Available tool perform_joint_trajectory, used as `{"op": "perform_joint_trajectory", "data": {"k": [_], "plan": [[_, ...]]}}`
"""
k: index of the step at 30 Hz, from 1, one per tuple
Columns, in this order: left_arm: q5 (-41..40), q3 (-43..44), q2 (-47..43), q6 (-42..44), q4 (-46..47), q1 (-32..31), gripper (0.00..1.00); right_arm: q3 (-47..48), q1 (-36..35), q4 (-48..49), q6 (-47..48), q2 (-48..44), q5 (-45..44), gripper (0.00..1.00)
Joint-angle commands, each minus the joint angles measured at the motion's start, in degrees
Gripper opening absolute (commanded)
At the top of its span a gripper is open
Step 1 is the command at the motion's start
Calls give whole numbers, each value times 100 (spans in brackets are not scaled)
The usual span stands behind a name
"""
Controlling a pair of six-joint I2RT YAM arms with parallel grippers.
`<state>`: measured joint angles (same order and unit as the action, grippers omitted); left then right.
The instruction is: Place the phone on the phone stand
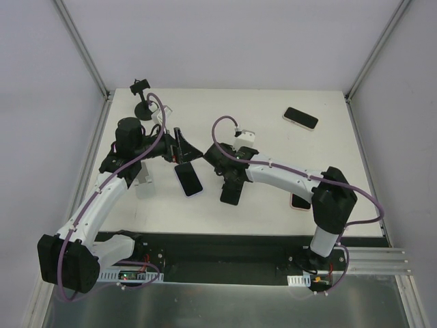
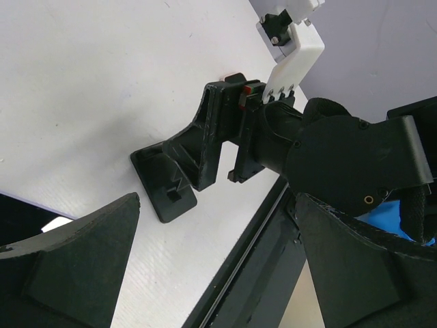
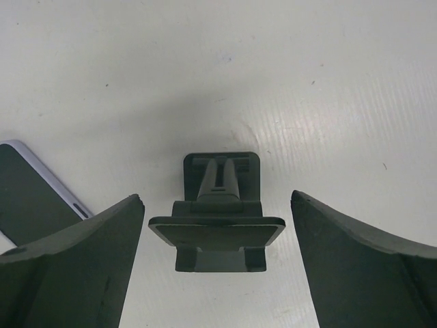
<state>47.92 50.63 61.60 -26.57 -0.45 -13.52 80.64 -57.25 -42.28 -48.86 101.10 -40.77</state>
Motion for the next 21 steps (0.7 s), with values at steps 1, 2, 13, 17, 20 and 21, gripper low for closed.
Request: {"op": "perform_joint_trajectory", "data": {"k": [1, 2, 13, 17, 20, 21], "plan": [[174, -1, -43, -33, 238, -28, 95, 136, -119, -211, 165, 50, -335, 89], [182, 8, -26, -33, 238, -19, 95, 101, -137, -132, 279, 59, -309, 87], [165, -9, 9, -24, 238, -19, 96, -558, -163, 818, 1440, -248, -36, 60], [165, -1, 18, -24, 238, -28, 95, -681, -146, 914, 1616, -310, 86, 42], [147, -10, 27, -6, 238, -28, 96, -804, -137, 1064, 1862, -380, 192, 22], [147, -18, 27, 2, 238, -28, 96, -865, -128, 1160, 2080, -415, 219, 16]]}}
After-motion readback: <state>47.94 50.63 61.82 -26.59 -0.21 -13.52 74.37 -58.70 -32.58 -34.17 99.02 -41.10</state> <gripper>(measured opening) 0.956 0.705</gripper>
